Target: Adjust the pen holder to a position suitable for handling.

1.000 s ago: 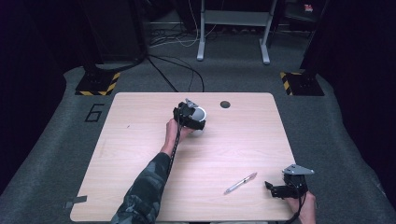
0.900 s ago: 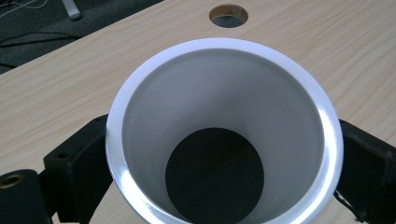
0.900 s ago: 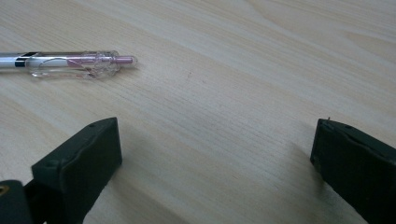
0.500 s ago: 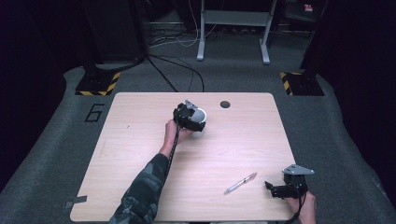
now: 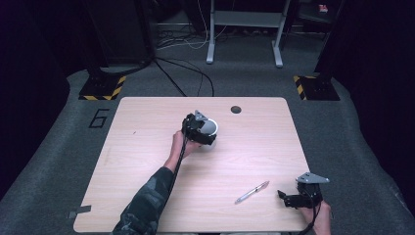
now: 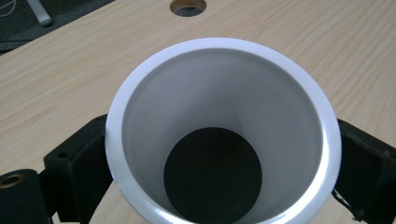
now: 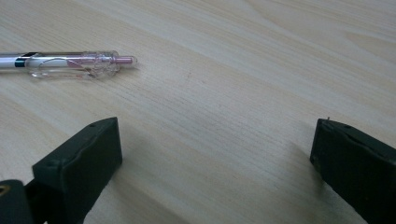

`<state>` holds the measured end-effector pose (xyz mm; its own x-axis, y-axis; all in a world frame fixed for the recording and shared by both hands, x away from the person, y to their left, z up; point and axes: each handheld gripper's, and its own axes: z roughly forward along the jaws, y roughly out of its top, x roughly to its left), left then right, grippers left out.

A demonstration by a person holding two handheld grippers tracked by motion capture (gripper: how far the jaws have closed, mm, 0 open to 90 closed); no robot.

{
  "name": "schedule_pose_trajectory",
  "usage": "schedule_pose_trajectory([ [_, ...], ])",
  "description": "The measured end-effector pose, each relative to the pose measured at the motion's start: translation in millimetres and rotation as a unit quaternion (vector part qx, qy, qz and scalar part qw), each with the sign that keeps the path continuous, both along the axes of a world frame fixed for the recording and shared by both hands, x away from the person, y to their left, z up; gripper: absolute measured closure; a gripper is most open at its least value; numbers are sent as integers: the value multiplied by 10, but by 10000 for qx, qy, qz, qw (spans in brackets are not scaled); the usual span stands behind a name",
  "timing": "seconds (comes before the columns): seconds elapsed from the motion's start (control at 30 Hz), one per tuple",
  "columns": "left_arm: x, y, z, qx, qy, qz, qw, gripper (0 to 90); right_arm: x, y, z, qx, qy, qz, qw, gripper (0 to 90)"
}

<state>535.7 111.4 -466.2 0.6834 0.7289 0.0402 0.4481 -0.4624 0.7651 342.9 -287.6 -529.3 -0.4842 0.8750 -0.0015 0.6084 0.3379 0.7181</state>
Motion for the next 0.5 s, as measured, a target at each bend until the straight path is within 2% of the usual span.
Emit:
schedule_pose_trajectory([
  [0.5,-194,-29,-3,-18,9,-151,9999,63,1,-2,0,-3,-4,2,10000,15],
])
